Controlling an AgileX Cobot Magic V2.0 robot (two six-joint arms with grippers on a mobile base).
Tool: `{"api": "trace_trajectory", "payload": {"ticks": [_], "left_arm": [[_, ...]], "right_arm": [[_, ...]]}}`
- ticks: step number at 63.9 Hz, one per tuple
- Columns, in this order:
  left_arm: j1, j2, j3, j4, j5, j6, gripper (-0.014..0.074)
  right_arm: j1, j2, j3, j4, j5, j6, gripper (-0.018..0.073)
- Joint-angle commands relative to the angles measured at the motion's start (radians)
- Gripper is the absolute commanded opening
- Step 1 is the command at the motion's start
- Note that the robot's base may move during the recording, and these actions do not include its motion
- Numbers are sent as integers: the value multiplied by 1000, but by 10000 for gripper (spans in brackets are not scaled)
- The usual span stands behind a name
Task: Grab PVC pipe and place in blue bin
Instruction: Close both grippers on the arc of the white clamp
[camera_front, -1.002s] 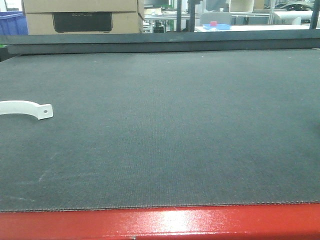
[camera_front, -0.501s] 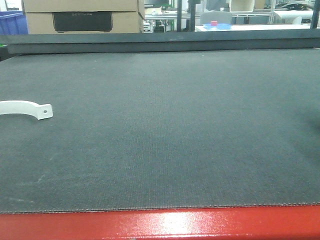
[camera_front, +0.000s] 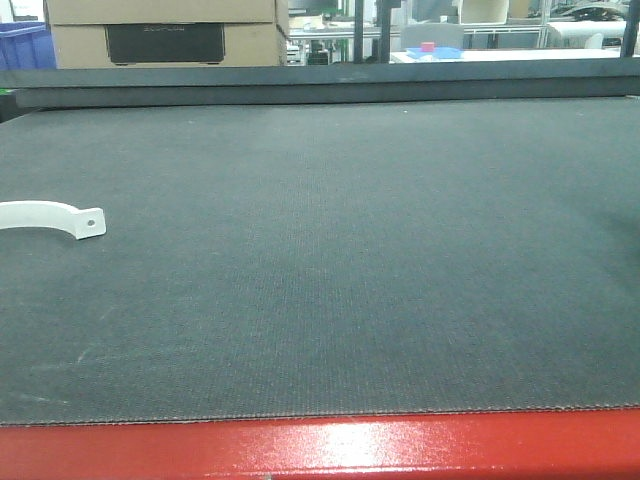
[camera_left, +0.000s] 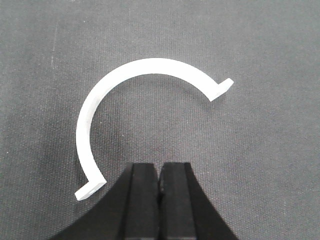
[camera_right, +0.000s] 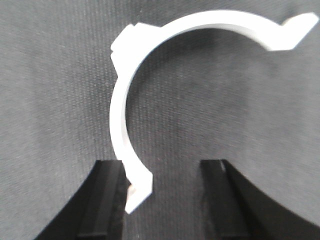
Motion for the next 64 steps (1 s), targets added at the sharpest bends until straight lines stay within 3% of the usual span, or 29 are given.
{"api": "trace_trajectory", "payload": {"ticks": [1, 64], "left_arm": [[1, 0, -9, -14, -1, -8, -111], [1, 2, -9, -24, 18, -8, -111]], "right_arm": [[17, 31, -9, -4, -6, -13, 243], [45, 158, -50, -2, -44, -13, 143]]}}
